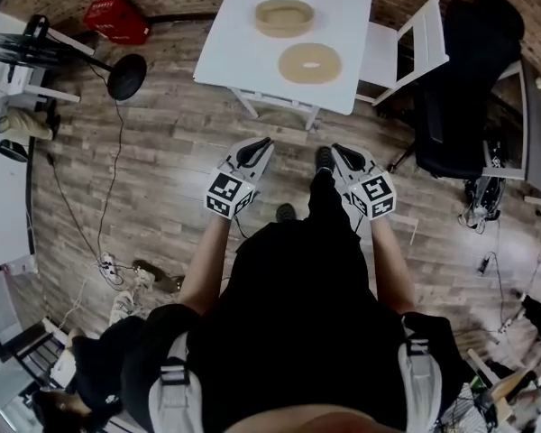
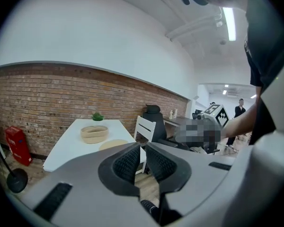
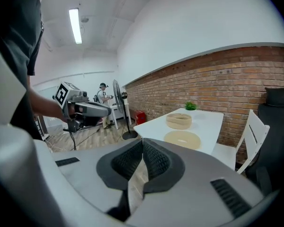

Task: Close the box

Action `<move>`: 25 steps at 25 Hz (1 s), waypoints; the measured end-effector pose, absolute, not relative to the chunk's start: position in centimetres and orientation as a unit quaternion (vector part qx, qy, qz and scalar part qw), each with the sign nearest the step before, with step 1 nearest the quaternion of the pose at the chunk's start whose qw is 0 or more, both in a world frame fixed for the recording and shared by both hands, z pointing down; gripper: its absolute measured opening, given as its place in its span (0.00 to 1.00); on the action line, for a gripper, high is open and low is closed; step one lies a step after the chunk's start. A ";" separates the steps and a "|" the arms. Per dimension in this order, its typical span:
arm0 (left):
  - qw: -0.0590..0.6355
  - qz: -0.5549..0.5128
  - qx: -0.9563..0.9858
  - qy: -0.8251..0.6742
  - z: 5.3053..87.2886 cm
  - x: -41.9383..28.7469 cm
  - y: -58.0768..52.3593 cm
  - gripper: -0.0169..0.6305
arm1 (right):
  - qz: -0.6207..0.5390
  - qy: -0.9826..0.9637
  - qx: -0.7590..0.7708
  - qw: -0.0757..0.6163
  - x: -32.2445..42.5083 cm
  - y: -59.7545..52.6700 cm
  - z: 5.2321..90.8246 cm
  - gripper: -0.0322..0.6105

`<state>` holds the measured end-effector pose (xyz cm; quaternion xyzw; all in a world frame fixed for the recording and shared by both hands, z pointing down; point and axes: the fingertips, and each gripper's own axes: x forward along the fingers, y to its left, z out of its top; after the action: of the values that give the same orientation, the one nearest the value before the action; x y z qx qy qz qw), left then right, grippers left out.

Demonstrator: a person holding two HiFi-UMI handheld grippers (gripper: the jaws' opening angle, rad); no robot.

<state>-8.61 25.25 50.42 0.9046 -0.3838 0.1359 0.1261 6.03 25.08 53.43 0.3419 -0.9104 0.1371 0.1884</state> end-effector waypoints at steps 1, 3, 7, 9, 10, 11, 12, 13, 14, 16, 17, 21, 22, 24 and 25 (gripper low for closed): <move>0.131 0.129 0.902 -0.390 50.2 -8.5 24.2 0.11 | 0.136 -0.911 0.343 0.182 6.2 24.1 53.2 0.06; 0.140 0.119 0.899 -0.398 49.9 -8.1 22.2 0.26 | 0.138 -0.913 0.342 0.174 6.7 22.2 52.8 0.22; 0.145 0.124 0.892 -0.411 50.0 -7.1 17.9 0.35 | 0.140 -0.910 0.350 0.171 8.4 17.9 52.9 0.41; 0.151 0.123 0.889 -0.414 50.1 -6.5 16.0 0.41 | 0.137 -0.909 0.352 0.176 9.3 16.1 53.2 0.52; 0.155 0.124 0.887 -0.416 50.2 -6.2 15.2 0.44 | 0.136 -0.908 0.352 0.180 9.7 15.2 53.4 0.56; 0.159 0.125 0.885 -0.419 50.4 -6.0 14.4 0.46 | 0.135 -0.908 0.350 0.185 10.0 14.4 53.6 0.60; 0.163 0.126 0.882 -0.423 50.5 -5.8 13.7 0.49 | 0.136 -0.909 0.345 0.188 10.3 13.7 53.9 0.63; 0.166 0.127 0.880 -0.427 50.7 -5.7 12.9 0.50 | 0.137 -0.911 0.339 0.190 10.5 12.9 54.1 0.64; 0.168 0.126 0.877 -0.431 50.7 -5.5 12.2 0.51 | 0.139 -0.913 0.332 0.191 10.7 12.1 54.2 0.65; 0.175 0.120 0.874 -0.437 50.7 -5.2 10.9 0.52 | 0.143 -0.917 0.318 0.193 11.1 10.7 54.3 0.66; 0.178 0.116 0.873 -0.440 50.6 -5.1 10.4 0.52 | 0.145 -0.919 0.311 0.194 11.2 10.1 54.4 0.66; 0.187 0.110 0.862 -0.458 51.1 -4.7 8.6 0.53 | 0.150 -0.922 0.293 0.205 12.0 7.8 55.3 0.66; 0.190 0.106 0.859 -0.463 51.2 -4.6 8.1 0.53 | 0.151 -0.923 0.286 0.207 12.1 7.2 55.6 0.66; 0.200 0.095 0.852 -0.474 51.4 -4.5 7.4 0.54 | 0.151 -0.927 0.270 0.213 12.2 6.0 55.9 0.67; 0.203 0.092 0.848 -0.480 51.5 -4.6 7.0 0.54 | 0.149 -0.929 0.262 0.216 12.1 5.5 56.0 0.67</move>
<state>-4.59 7.03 51.55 0.8483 -0.4802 0.0917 0.2033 12.13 5.51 56.01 0.2619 -0.9288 0.1493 0.2155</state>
